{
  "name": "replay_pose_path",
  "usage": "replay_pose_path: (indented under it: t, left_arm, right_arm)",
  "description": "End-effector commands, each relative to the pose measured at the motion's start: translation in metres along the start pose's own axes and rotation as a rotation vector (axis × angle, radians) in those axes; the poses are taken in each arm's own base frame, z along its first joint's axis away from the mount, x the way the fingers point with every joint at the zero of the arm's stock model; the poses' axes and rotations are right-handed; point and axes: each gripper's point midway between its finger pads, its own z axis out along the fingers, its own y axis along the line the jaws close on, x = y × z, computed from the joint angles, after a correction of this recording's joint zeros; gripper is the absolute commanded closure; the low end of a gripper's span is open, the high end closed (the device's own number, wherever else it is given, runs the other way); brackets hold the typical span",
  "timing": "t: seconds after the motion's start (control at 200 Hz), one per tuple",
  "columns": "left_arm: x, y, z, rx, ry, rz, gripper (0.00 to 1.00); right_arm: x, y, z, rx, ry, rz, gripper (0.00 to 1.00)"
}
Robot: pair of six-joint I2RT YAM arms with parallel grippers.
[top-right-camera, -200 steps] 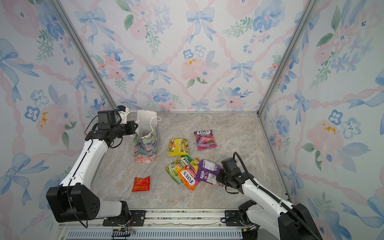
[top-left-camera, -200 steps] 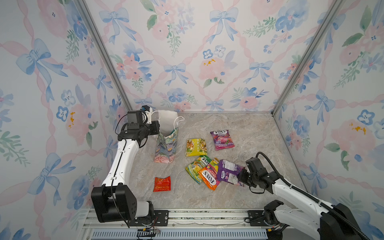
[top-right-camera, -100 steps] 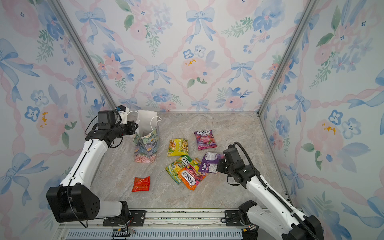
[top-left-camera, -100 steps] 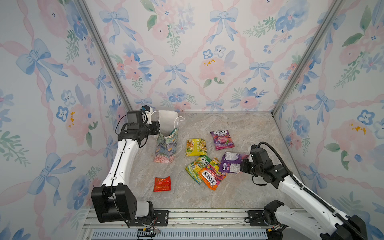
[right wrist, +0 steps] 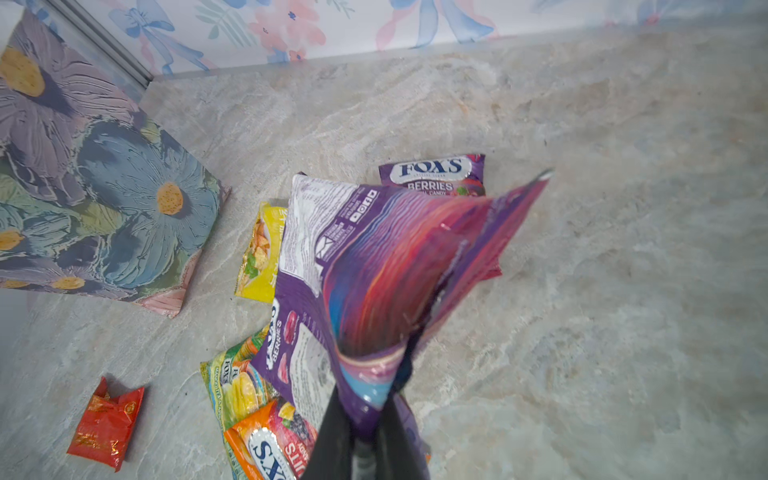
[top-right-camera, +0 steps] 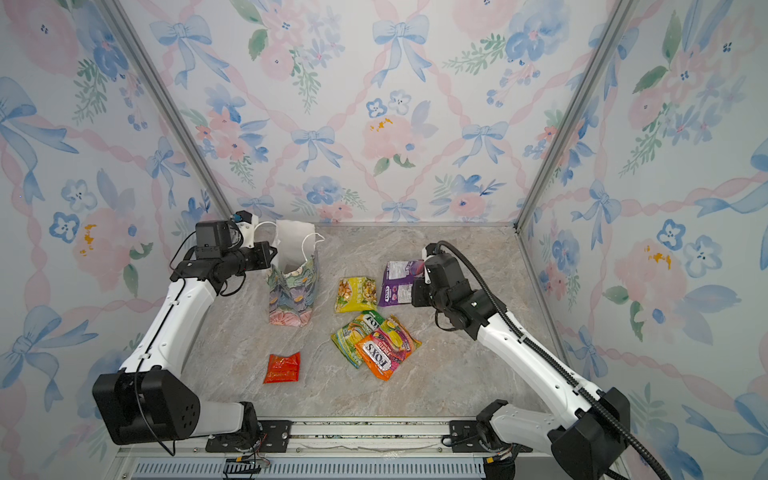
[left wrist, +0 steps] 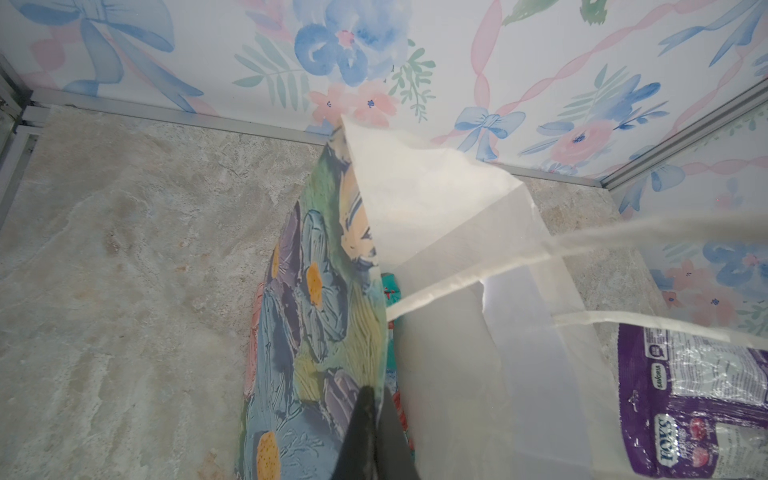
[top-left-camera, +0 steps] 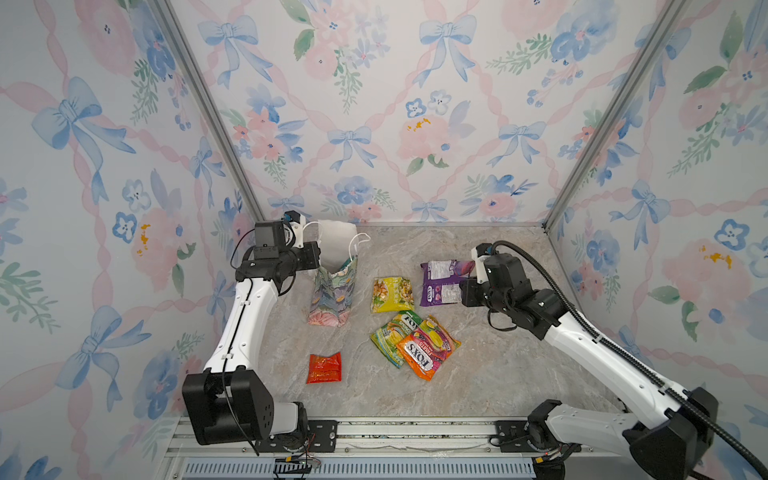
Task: Place the snacks into the paper bag
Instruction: 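Lift the purple packet with the right gripper and carry it over the bag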
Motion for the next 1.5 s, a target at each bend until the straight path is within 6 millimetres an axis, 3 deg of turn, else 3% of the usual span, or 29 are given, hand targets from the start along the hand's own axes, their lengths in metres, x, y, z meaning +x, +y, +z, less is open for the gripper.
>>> replay_pose_path:
  t: [0.0,0.3,0.66,0.685,0.715,0.84,0.995,1.115,1.345,1.495]
  left_arm:
    - [0.013,0.002,0.004,0.014,0.045,-0.002,1.0]
    - [0.0,-0.023,0.005,0.156,0.045,0.002,1.0]
    - [-0.008,-0.052,0.003,0.272,0.044,0.037,1.0]
    - [-0.008,-0.055,0.003,0.283,0.046,0.043,1.0]
    - [-0.008,-0.059,0.002,0.296,0.046,0.049,1.0]
    - [-0.008,-0.061,0.002,0.301,0.046,0.058,1.0]
    - [-0.005,-0.065,0.001,0.324,0.052,0.066,1.0]
    - [-0.004,-0.067,0.0,0.333,0.051,0.073,1.0]
    - [-0.003,-0.066,-0.001,0.327,0.049,0.079,1.0]
    - [-0.002,-0.067,-0.002,0.331,0.049,0.083,1.0]
  right_arm:
    - [-0.05,0.03,-0.005,-0.062,-0.115,-0.097,1.0]
    - [-0.108,0.071,0.0,-0.161,-0.179,-0.186,1.0]
    - [-0.18,0.095,-0.007,-0.176,-0.304,-0.285,0.99]
    - [-0.187,0.099,-0.014,-0.19,-0.324,-0.293,0.99]
    - [-0.186,0.103,-0.002,-0.197,-0.307,-0.304,0.99]
    - [-0.195,0.126,0.003,-0.255,-0.316,-0.367,0.98]
    - [-0.192,0.158,0.015,-0.279,-0.297,-0.49,0.98]
    - [-0.195,0.167,0.022,-0.236,-0.305,-0.534,0.97]
    - [-0.224,0.162,-0.007,-0.202,-0.392,-0.511,0.96]
    - [-0.218,0.169,-0.014,-0.234,-0.384,-0.55,0.96]
